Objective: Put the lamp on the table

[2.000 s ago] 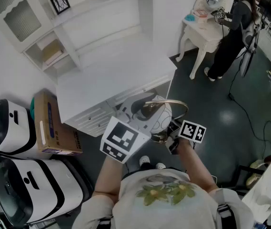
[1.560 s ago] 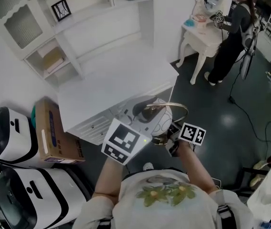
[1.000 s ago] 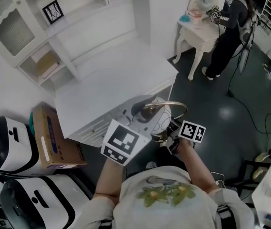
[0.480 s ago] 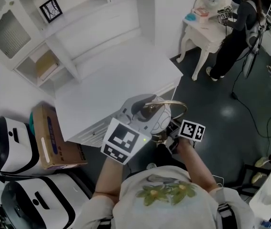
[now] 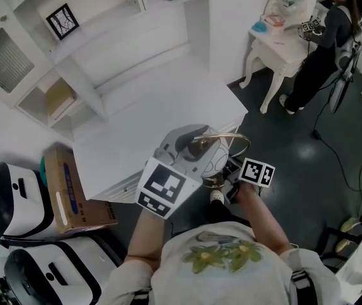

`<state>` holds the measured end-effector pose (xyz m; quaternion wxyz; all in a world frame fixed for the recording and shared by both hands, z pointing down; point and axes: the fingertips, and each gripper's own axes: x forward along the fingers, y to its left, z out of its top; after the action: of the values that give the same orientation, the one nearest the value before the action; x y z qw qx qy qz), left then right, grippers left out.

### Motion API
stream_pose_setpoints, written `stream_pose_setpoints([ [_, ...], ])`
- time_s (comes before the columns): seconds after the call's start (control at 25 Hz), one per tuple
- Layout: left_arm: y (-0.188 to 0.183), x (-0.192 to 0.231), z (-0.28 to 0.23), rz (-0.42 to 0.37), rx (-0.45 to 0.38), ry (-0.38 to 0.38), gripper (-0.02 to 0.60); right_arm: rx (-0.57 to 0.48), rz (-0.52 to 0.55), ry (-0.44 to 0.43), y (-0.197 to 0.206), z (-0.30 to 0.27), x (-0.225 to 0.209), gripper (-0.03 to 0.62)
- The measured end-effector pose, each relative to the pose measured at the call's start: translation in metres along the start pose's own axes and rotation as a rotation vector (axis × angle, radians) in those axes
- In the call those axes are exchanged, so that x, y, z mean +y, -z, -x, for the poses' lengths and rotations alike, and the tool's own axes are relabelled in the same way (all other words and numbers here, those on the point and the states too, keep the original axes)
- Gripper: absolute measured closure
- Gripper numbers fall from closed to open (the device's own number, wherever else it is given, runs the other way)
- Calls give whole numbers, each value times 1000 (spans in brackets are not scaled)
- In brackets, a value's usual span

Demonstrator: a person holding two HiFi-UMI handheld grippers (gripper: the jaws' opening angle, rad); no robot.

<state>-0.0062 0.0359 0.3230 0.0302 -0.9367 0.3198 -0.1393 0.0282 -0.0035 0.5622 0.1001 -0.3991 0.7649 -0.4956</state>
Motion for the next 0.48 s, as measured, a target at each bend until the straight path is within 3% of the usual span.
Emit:
stream_pose_setpoints([
  [0.48, -14, 44, -47, -2, 10, -43, 443, 25, 7, -27, -56, -40, -11, 549],
])
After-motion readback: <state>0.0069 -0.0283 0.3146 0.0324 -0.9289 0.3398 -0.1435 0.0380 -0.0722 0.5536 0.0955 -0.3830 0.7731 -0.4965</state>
